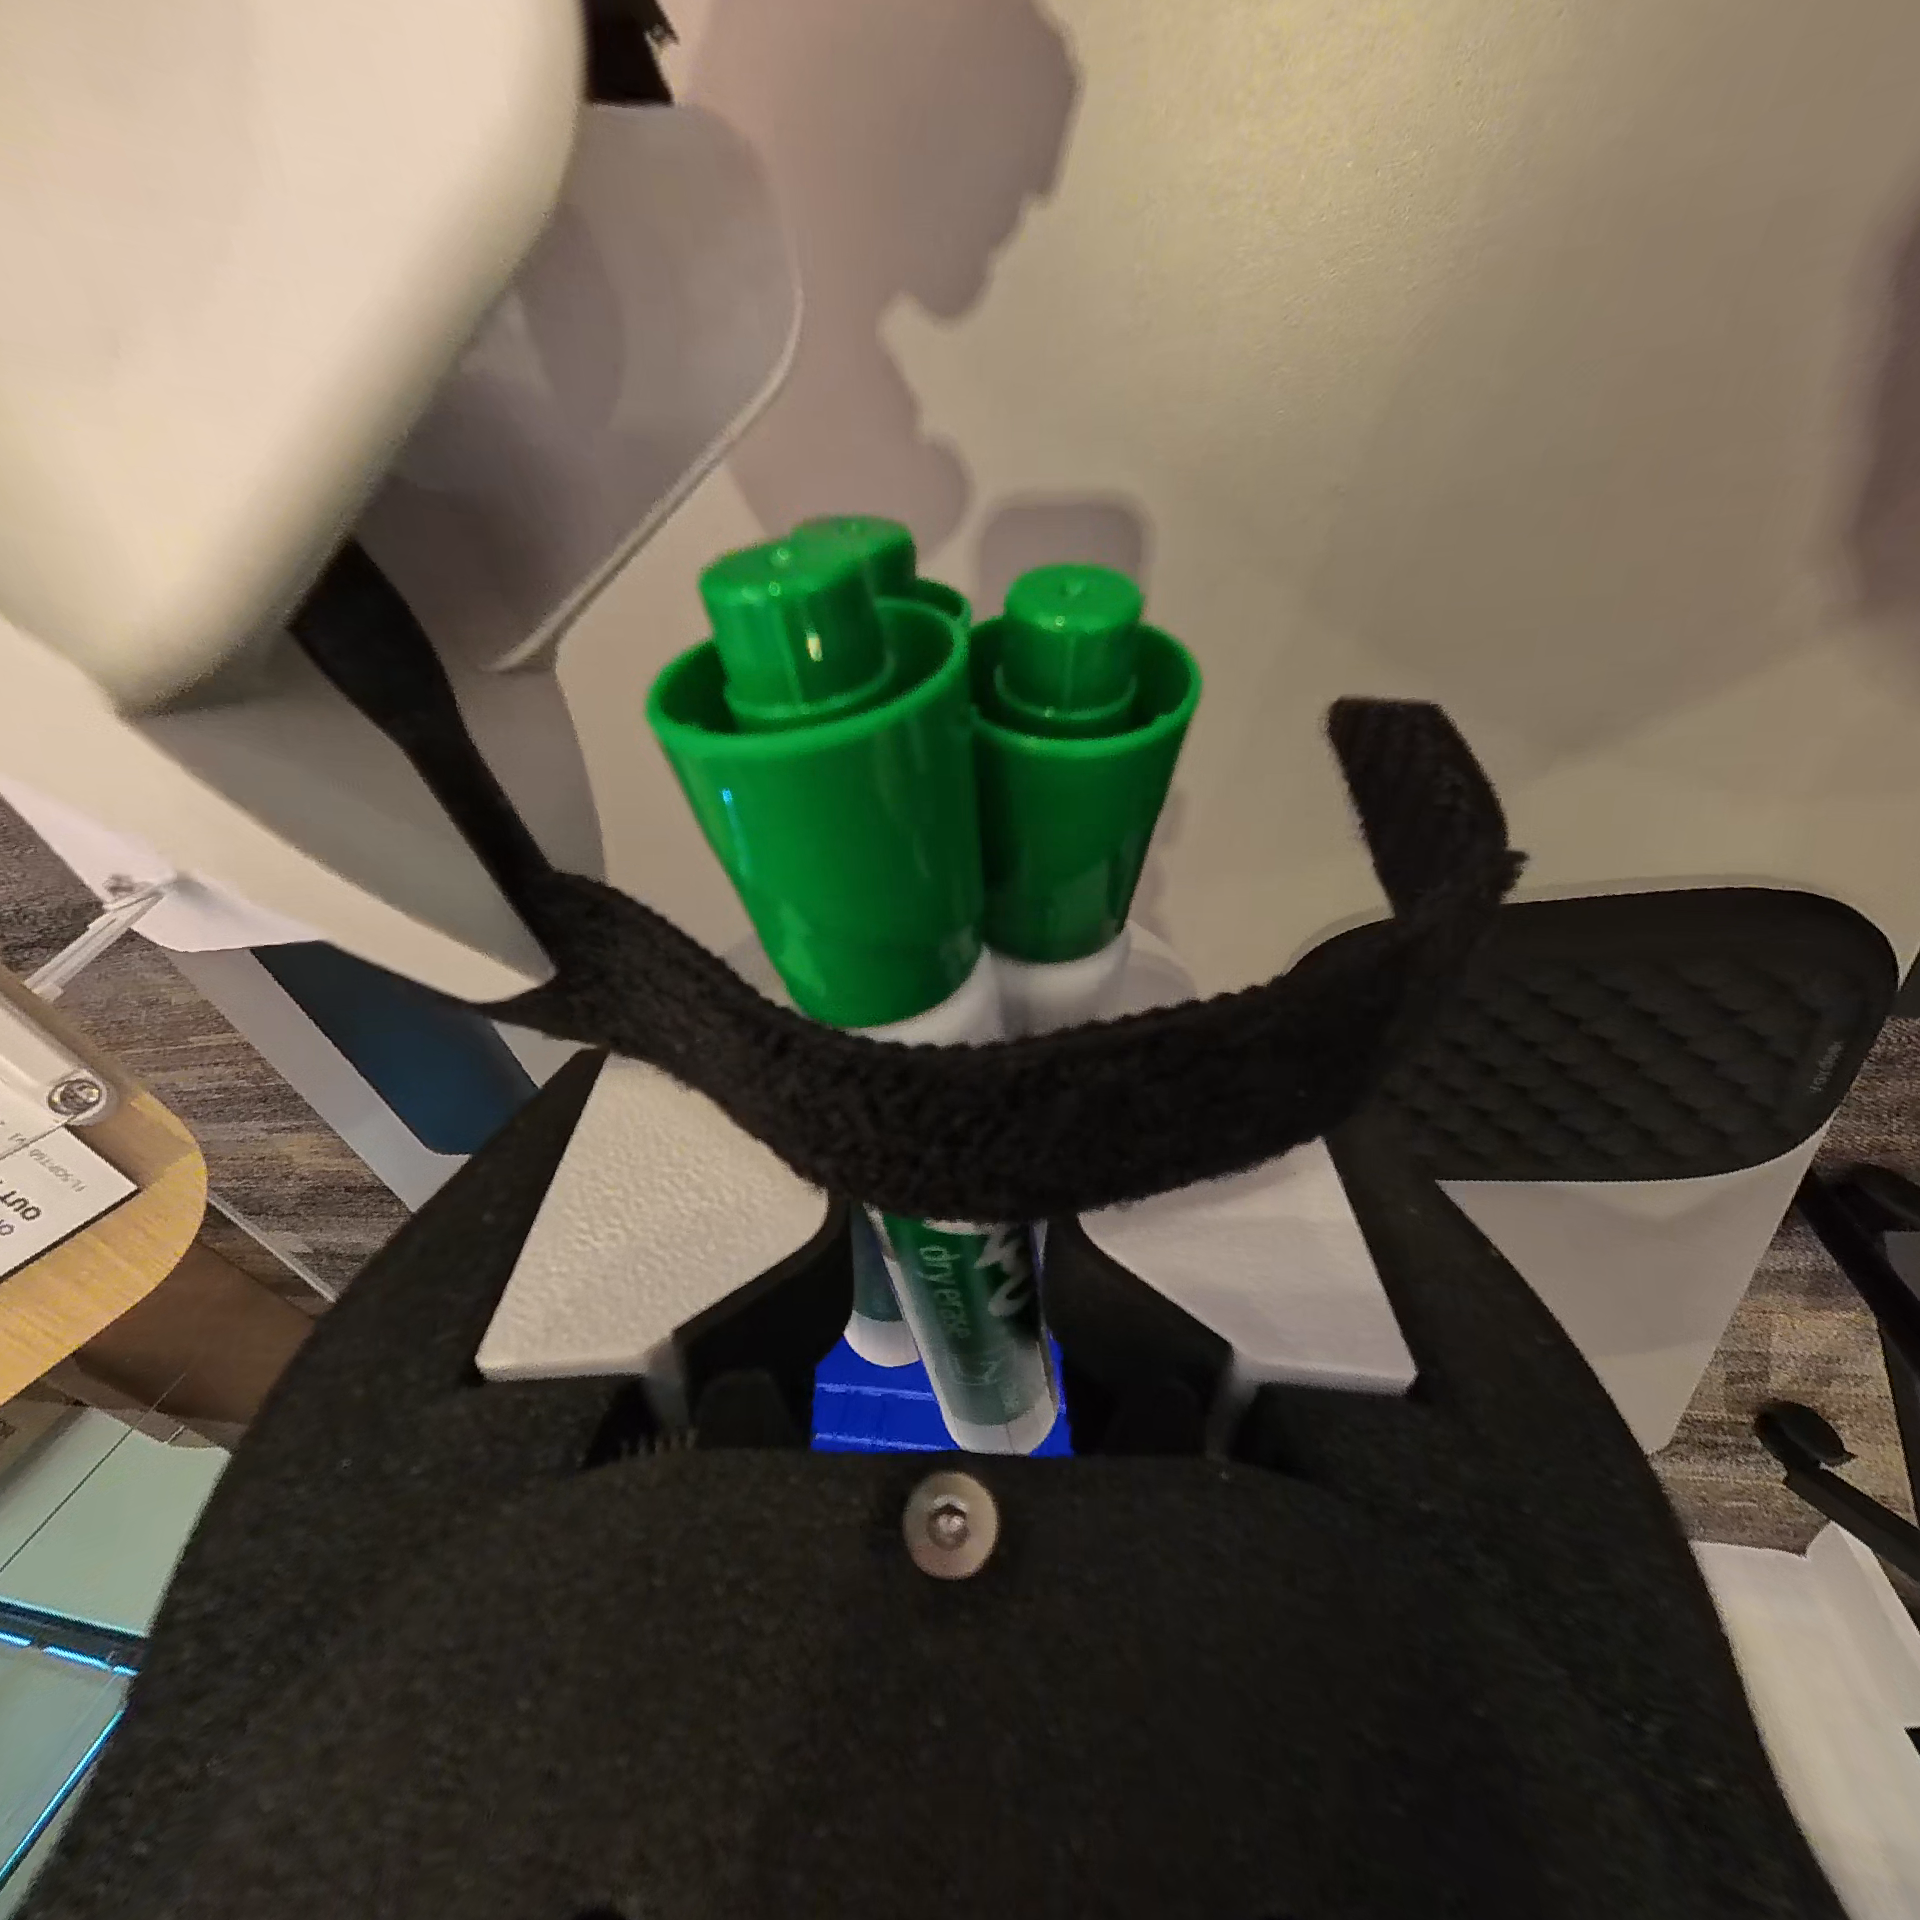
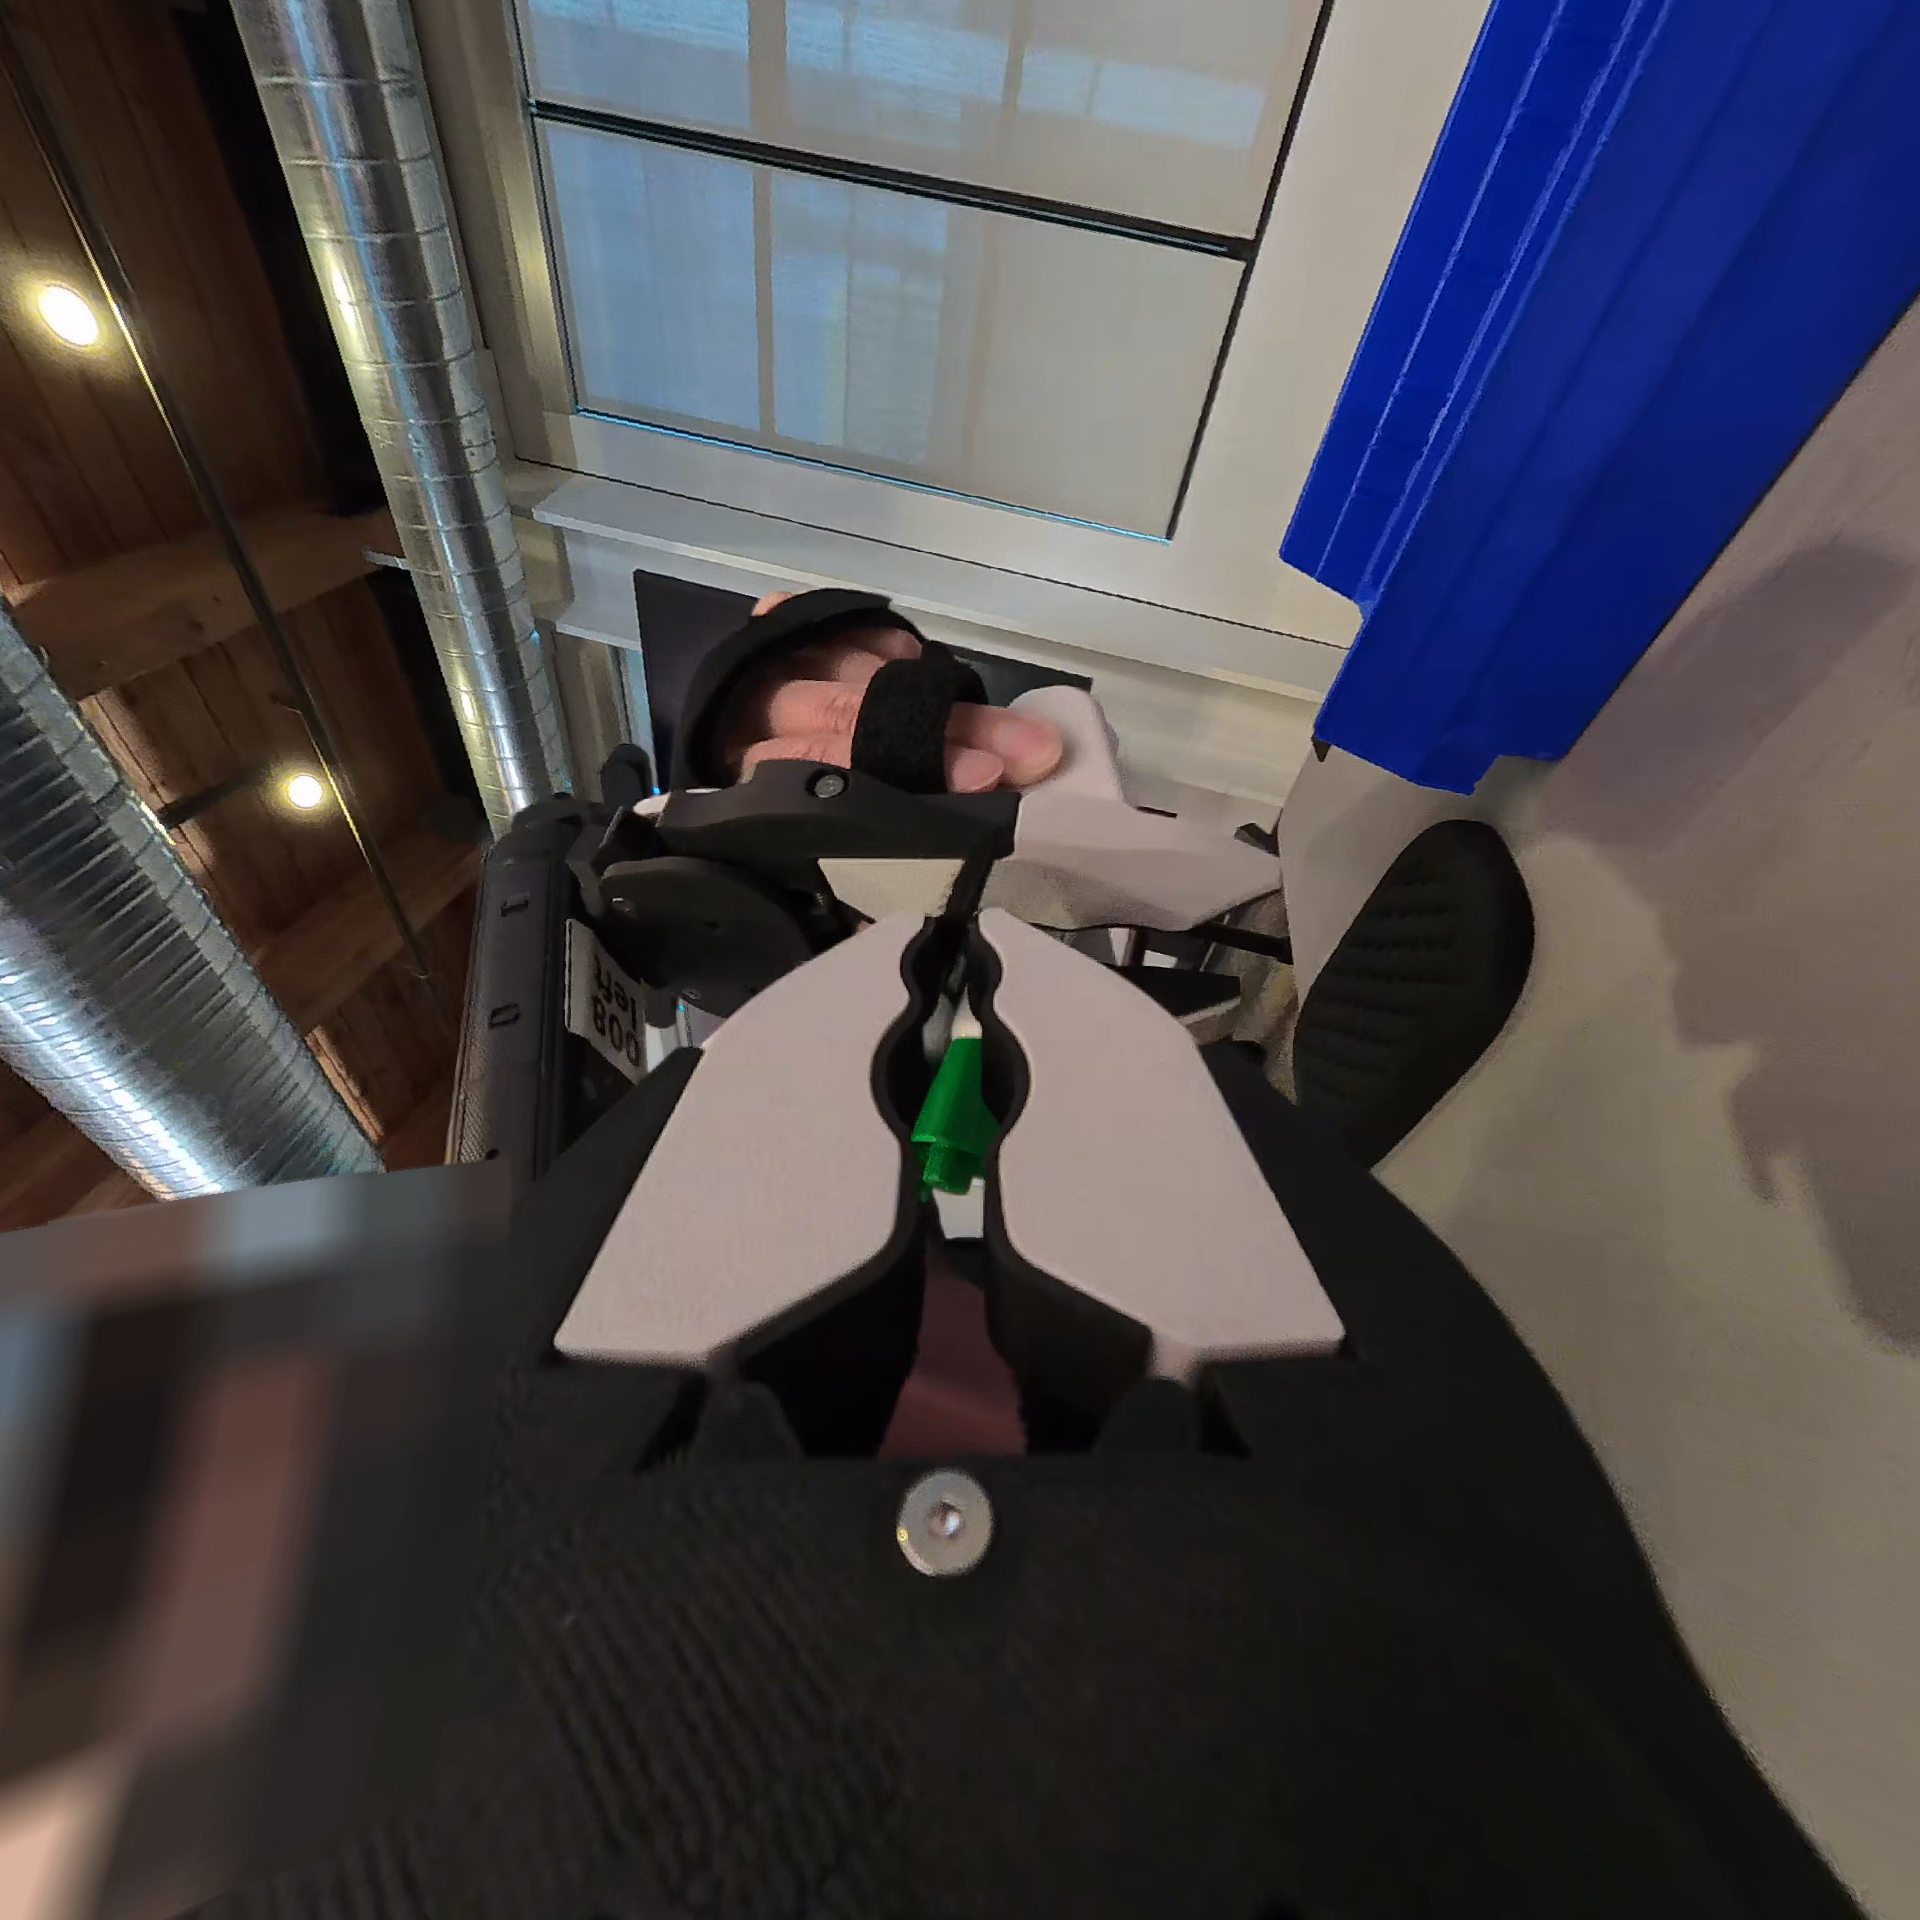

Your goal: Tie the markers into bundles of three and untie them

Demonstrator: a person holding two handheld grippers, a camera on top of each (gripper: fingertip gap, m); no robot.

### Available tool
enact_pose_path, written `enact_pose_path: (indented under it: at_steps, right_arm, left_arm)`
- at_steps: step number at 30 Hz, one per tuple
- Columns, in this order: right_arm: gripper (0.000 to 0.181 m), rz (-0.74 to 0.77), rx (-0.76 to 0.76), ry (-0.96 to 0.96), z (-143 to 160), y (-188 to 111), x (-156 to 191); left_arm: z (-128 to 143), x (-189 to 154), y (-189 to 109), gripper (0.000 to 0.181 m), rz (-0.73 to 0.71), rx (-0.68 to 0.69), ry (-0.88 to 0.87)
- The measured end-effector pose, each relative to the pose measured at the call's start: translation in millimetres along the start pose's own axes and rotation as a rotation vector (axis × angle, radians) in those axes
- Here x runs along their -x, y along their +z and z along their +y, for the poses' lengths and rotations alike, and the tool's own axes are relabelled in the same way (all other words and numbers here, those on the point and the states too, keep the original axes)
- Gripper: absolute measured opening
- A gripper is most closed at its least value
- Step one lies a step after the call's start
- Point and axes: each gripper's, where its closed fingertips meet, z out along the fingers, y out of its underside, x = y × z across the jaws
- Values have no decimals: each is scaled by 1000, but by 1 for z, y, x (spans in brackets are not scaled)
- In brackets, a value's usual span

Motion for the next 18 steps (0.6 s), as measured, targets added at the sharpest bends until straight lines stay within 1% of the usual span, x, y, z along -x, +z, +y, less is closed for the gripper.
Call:
enact_pose_path:
  at_steps: [7,10,18]
  right_arm:
    - [8,27,-26,-2,-3,1,-4]
    - [13,26,-23,15,-2,1,-5]
    - [20,44,-19,23,1,1,-11]
  left_arm:
    - [0,-2,1,40,19,-11,-15]
    - [0,-2,2,40,35,-13,-24]
    - [-2,-6,5,40,74,-21,-33]
